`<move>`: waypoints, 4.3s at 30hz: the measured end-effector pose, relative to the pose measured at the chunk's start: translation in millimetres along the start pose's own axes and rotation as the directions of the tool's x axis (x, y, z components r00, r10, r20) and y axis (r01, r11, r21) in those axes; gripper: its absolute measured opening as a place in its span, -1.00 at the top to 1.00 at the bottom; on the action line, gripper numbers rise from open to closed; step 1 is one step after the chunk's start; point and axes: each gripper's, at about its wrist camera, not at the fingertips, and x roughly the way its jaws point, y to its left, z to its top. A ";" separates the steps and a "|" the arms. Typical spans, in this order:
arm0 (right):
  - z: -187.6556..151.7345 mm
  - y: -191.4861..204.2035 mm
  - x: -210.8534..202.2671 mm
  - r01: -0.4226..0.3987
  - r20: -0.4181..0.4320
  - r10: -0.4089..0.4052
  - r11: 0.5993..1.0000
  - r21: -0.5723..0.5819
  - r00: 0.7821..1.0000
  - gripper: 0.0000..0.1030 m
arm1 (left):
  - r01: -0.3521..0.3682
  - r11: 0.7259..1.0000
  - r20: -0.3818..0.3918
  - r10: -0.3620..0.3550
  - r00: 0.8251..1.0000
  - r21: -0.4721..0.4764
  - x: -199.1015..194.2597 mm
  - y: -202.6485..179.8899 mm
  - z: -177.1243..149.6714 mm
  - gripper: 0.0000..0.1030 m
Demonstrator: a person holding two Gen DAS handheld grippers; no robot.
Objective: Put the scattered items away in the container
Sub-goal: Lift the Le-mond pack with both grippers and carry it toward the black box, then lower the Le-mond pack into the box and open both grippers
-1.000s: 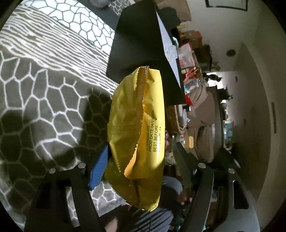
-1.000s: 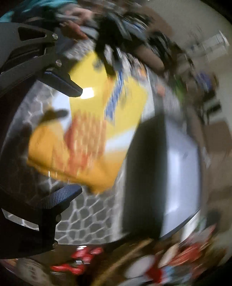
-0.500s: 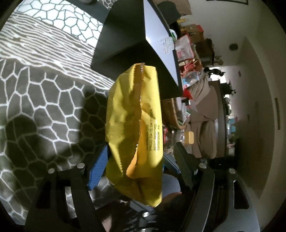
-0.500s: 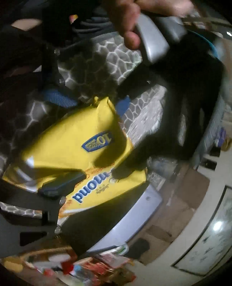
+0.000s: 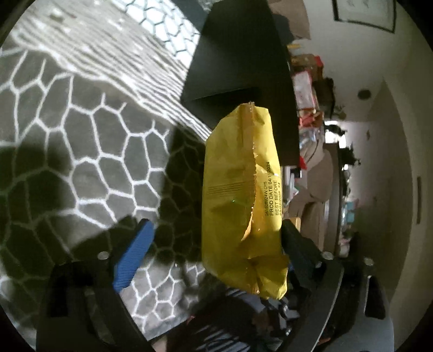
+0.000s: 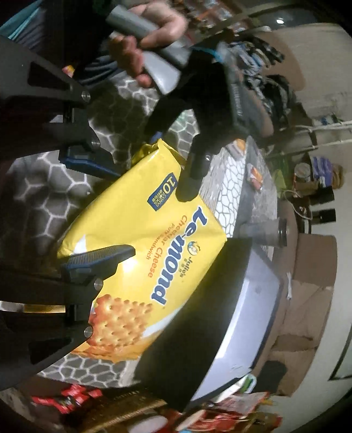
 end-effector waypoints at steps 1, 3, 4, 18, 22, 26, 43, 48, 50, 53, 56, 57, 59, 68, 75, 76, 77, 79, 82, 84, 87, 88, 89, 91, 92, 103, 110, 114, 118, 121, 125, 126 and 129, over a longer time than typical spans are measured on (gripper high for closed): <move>1.1 -4.8 -3.4 -0.012 -0.003 0.012 1.000 0.014 1.000 0.11 | 0.015 1.000 -0.002 -0.015 1.000 -0.015 4.4 0.0 1.7 -0.83; 2.2 -13.6 -3.1 -0.021 -0.017 0.022 0.998 0.055 1.000 0.47 | 0.035 0.999 -0.007 -0.035 0.999 -0.022 17.4 -7.1 7.4 -0.92; 1.4 -15.4 -3.9 -0.014 -0.020 0.016 0.998 0.066 1.000 0.62 | 0.004 1.000 -0.006 -0.004 1.000 -0.010 23.3 -11.0 9.9 -0.92; -37.4 -180.5 -55.1 0.012 -0.005 -0.011 0.769 0.639 1.000 -0.76 | -0.067 0.996 -0.055 0.070 0.996 0.064 63.7 -27.3 17.4 -0.20; -56.4 -202.6 -25.6 -0.078 -0.011 0.126 0.679 0.730 0.992 -0.76 | -0.073 0.995 -0.069 0.078 0.995 0.074 65.8 -31.3 15.9 -0.20; -65.4 -192.9 2.6 -0.134 -0.015 0.224 0.636 0.760 0.974 -0.67 | -0.088 0.992 -0.078 0.095 0.992 0.089 67.9 -36.1 12.6 -0.20; -21.5 -143.8 -51.2 -0.171 0.013 0.206 0.774 0.610 0.978 -0.33 | -0.152 0.949 -0.089 0.182 0.979 0.277 7.6 -82.6 -26.6 -0.21; 27.4 -141.1 -86.4 -0.189 0.069 0.181 0.812 0.553 0.981 -0.33 | -0.149 0.934 -0.044 0.172 0.984 0.324 -17.1 -134.3 -23.4 -0.21; 47.2 -146.9 -94.1 -0.186 0.081 0.170 0.822 0.537 0.982 -0.33 | -0.148 0.929 -0.027 0.167 0.986 0.338 -24.0 -156.2 -12.2 -0.21; 80.6 -164.6 -99.2 -0.180 0.095 0.154 0.827 0.532 0.984 -0.33 | -0.158 0.921 0.004 0.167 0.986 0.355 -28.1 -189.2 12.6 -0.21; 115.6 -181.5 -99.0 -0.167 0.109 0.129 0.832 0.529 0.986 -0.33 | -0.165 0.914 0.033 0.164 0.986 0.371 -23.1 -221.2 37.1 -0.21; 129.1 -187.5 -98.5 -0.163 0.112 0.122 0.834 0.527 0.986 -0.33 | -0.166 0.912 0.039 0.163 0.986 0.375 -28.1 -222.0 47.9 -0.21; 152.1 -200.0 -93.4 -0.156 0.117 0.110 0.832 0.532 0.987 -0.33 | -0.170 0.910 0.055 0.162 0.985 0.378 -25.6 -236.0 68.0 -0.21; 230.9 -266.7 -48.6 -0.121 0.097 0.080 0.824 0.554 0.992 -0.33 | -0.199 0.912 0.083 0.181 0.980 0.358 12.4 -270.2 161.9 -0.23; 251.8 -320.0 21.7 -0.130 0.062 0.115 0.800 0.586 0.991 -0.33 | -0.251 0.912 0.089 0.235 0.968 0.323 39.0 -245.4 214.5 -0.23; 252.3 -325.3 28.9 -0.129 0.055 0.119 0.796 0.592 0.991 -0.33 | -0.261 0.913 0.087 0.246 0.965 0.315 45.5 -242.5 223.6 -0.23; 254.6 -333.5 39.9 -0.122 0.038 0.124 0.790 0.601 0.992 -0.33 | -0.272 0.911 0.085 0.259 0.962 0.309 51.9 -239.6 231.6 -0.23; 258.3 -344.2 54.5 -0.103 0.013 0.120 0.786 0.609 0.993 -0.33 | -0.300 0.902 0.087 0.287 0.954 0.310 63.5 -237.6 244.0 -0.23; 261.9 -358.2 73.5 -0.064 -0.026 0.101 0.790 0.610 0.995 -0.33 | -0.342 0.883 0.087 0.332 0.939 0.322 81.2 -238.0 259.7 -0.25; 259.2 -369.3 85.5 -0.045 -0.044 0.094 0.775 0.631 0.995 -0.33 | -0.367 0.870 0.083 0.360 0.929 0.329 92.6 -234.6 268.7 -0.27; 258.5 -379.0 106.2 0.012 -0.095 0.062 0.776 0.630 0.993 -0.33 | -0.428 0.838 0.087 0.426 0.901 0.338 110.4 -231.5 277.3 -0.28; 256.0 -377.5 110.1 0.021 -0.104 0.057 0.780 0.626 0.993 -0.33 | -0.452 0.821 0.094 0.449 0.889 0.349 116.0 -231.3 277.9 -0.28; 258.6 -377.7 114.8 0.045 -0.119 0.035 0.794 0.607 0.992 -0.33 | -0.468 0.804 0.107 0.463 0.880 0.368 119.4 -233.2 277.9 -0.29; 260.8 -377.8 118.9 0.064 -0.134 0.020 0.803 0.593 0.991 -0.33 | -0.496 0.775 0.116 0.493 0.862 0.392 126.2 -236.9 279.2 -0.30; 262.4 -379.0 121.8 0.085 -0.151 0.006 0.805 0.588 0.988 -0.32 | -0.520 0.754 0.120 0.520 0.846 0.400 130.7 -239.7 279.9 -0.32; 258.0 -351.9 153.9 0.367 -0.323 -0.260 0.867 0.337 0.910 -0.24 | -0.782 0.353 0.318 0.769 0.555 0.513 191.0 -238.9 263.9 -0.32; 261.0 -354.5 161.8 0.414 -0.347 -0.312 0.868 0.275 0.884 -0.16 | -0.794 0.328 0.352 0.762 0.543 0.512 191.6 -238.1 267.9 -0.32; 265.6 -348.2 138.8 0.388 -0.296 -0.305 0.877 0.282 0.905 -0.15 | -0.756 0.422 0.314 0.725 0.613 0.501 174.3 -240.8 271.2 -0.32; 262.2 -314.5 110.5 0.331 -0.287 -0.277 0.930 0.160 0.917 -0.15 | -0.672 0.471 0.262 0.671 0.693 0.571 148.9 -248.4 249.0 -0.32; 245.8 -290.1 106.2 0.268 -0.338 -0.219 0.958 0.106 0.915 -0.15 | -0.612 0.502 0.201 0.649 0.733 0.611 136.0 -246.6 224.6 -0.33; 221.5 -282.1 118.6 0.193 -0.423 -0.102 0.965 0.177 0.900 -0.08 | -0.498 0.670 0.015 0.589 0.808 0.551 133.4 -230.5 206.6 -0.33; 216.7 -281.6 122.0 0.203 -0.435 -0.104 0.961 0.188 0.894 -0.08 | -0.515 0.658 0.033 0.599 0.800 0.550 134.4 -231.7 204.3 -0.33; 209.4 -281.4 134.7 0.243 -0.464 -0.130 0.951 0.191 0.876 -0.05 | -0.544 0.680 0.043 0.605 0.795 0.491 139.3 -234.5 208.9 -0.40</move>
